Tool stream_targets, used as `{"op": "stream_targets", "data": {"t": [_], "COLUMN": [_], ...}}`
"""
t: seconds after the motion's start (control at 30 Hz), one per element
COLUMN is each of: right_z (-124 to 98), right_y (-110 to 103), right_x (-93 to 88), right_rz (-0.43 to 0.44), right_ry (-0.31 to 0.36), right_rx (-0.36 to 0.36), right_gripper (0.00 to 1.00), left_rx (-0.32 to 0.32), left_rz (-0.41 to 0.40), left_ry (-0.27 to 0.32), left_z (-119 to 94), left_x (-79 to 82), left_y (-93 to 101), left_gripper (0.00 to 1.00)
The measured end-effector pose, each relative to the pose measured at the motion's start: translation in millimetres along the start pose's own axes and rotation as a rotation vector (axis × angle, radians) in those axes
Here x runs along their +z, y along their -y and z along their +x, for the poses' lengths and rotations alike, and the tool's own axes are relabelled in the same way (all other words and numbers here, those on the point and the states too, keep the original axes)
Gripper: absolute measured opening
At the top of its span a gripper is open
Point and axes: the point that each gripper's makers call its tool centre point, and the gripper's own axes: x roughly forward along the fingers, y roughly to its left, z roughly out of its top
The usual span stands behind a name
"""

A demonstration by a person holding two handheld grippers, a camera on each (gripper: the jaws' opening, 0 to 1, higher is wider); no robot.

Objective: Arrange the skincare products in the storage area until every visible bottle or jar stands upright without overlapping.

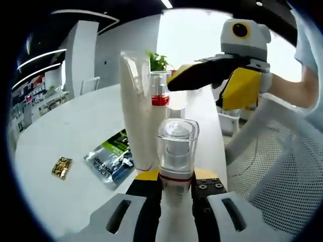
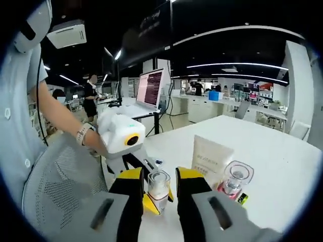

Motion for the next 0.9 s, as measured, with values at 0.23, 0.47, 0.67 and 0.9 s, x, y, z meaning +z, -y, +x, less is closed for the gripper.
{"op": "stream_targets", "data": {"t": [0.23, 0.47, 0.67, 0.9], "right_z": [-31, -52, -58, -55], "right_y": [19, 34, 37, 35], "right_x": [0.0, -5.7, -14.1, -19.2], "right_rz": [0.008, 0.025, 0.046, 0.057], "right_ry": [0.023, 0.02, 0.008, 0.003], "right_rx": [-0.086, -0.15, -0.172, -0.156], "right_gripper": [0.26, 0.27, 0.27, 0.27], "left_rx": [0.015, 0.017, 0.021, 0.055], "left_rz": [0.019, 0.028, 0.051, 0.064], "left_ry": [0.015, 0.062, 0.058, 0.04], "left_z": [7, 11, 11, 7], "left_x": [-5.4, -0.7, -1.1, -3.1], "left_y": [-2.5, -3.6, -3.9, -9.7], "left_gripper": [0.19, 0.2, 0.2, 0.3]}}
